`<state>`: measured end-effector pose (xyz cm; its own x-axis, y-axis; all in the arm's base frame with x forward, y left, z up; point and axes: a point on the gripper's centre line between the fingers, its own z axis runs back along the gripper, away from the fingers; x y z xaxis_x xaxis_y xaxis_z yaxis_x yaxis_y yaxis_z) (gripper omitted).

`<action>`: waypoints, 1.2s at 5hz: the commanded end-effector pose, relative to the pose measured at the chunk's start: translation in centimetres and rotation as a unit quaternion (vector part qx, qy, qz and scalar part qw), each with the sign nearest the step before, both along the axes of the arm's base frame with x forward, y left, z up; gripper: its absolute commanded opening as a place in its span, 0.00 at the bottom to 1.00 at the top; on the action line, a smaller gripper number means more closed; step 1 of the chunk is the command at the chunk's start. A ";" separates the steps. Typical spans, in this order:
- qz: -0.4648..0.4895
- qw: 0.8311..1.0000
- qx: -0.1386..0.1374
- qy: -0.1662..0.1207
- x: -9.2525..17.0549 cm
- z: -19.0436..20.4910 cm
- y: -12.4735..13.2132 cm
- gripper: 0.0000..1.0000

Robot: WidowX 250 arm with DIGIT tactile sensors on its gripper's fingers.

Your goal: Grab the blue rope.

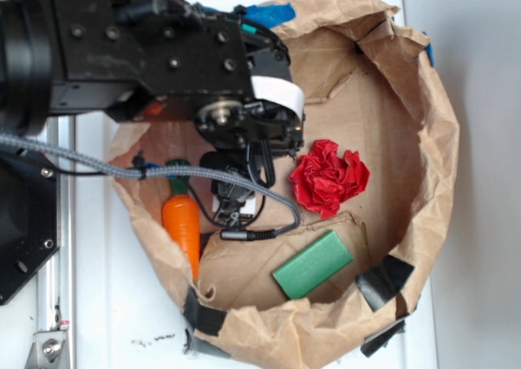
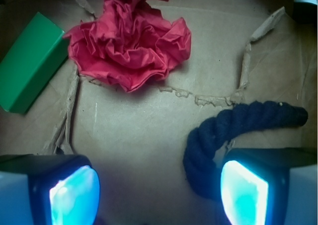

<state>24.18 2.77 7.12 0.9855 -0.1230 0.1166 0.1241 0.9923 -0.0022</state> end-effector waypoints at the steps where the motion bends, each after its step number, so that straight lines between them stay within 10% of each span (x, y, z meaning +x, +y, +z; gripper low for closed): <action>1: 0.020 0.999 0.017 -0.031 0.3 0.6 0.7 1.00; 6: -0.008 1.000 0.009 -0.002 1.3 -2.5 2.1 1.00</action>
<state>24.61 4.54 3.94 0.9839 -0.1598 0.0801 0.1603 0.9871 0.0013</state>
